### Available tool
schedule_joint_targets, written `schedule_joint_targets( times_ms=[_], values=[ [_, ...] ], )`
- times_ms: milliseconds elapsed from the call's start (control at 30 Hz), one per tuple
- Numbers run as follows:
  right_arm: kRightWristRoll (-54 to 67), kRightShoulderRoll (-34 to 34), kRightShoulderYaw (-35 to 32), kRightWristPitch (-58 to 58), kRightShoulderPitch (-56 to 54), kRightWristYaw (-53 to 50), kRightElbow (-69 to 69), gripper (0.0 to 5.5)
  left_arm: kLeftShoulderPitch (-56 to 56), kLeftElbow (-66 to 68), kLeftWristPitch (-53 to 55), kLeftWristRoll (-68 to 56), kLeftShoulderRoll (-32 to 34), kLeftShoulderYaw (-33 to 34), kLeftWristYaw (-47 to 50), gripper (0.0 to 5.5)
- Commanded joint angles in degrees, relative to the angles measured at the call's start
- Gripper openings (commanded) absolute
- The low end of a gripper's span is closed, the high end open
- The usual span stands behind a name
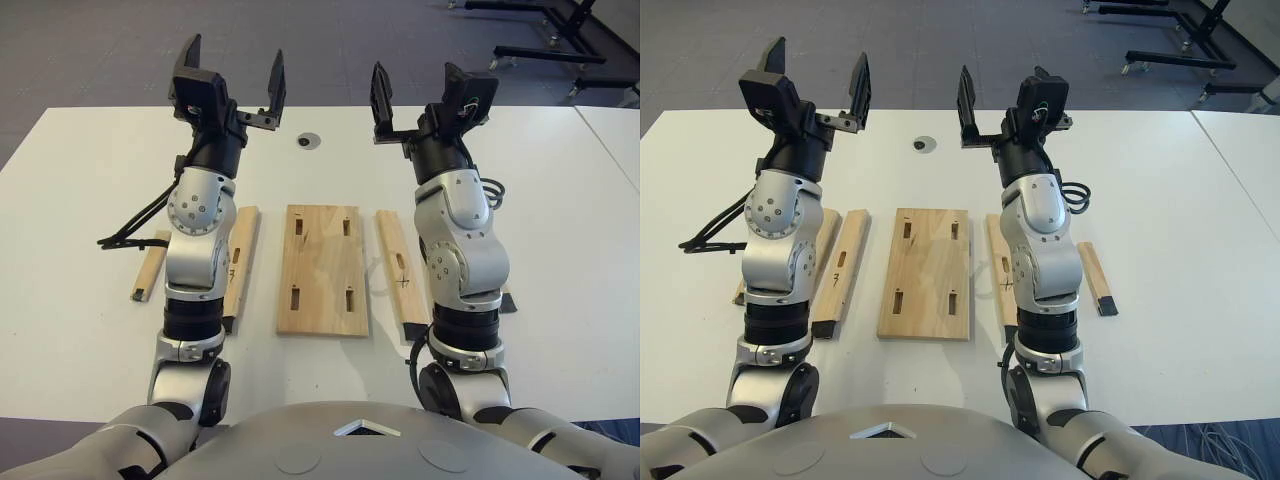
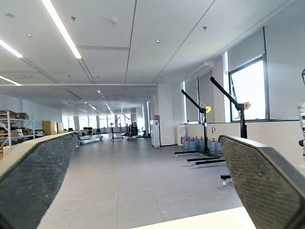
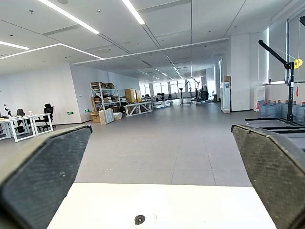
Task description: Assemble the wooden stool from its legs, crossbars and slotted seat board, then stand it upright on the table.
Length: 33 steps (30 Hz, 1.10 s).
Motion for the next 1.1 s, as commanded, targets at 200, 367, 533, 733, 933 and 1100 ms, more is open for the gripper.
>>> schedule_joint_targets(
  times_ms=[200, 367, 533, 733, 933, 1100],
  values=[
    [-3.20, -10.81, -8.01, 0.29, -2.19, 2.19, 1.40, 5.40, 0.58, -0.62, 0.98, 1.39, -0.18, -0.78, 0.95, 5.36],
    [-2.97, -7.33, -4.77, 0.96, -1.50, 1.65, 0.32, 5.40, 0.91, -1.00, 1.09, 1.72, -0.67, -1.07, 1.42, 5.36],
    [-2.42, -5.12, -2.70, 1.62, -1.57, 2.38, 0.29, 5.40, 1.33, -1.18, 1.20, 1.61, -1.44, -1.09, 2.40, 5.36],
    [-2.52, -4.60, -2.51, 1.15, -1.74, 2.42, 0.85, 5.40, 0.85, -0.23, 0.79, 0.90, -1.90, -1.23, 1.95, 5.36],
    [-3.51, -3.52, -1.36, -0.49, -1.76, 1.65, 1.94, 5.40, 0.70, 0.70, -0.27, 1.36, -1.77, -0.53, 2.27, 5.36],
    [-3.74, -3.67, -1.50, -1.33, -2.10, 2.04, 2.87, 5.40, 0.87, 0.05, -1.43, 0.03, -2.15, -1.30, 0.97, 5.36]
  ],
)
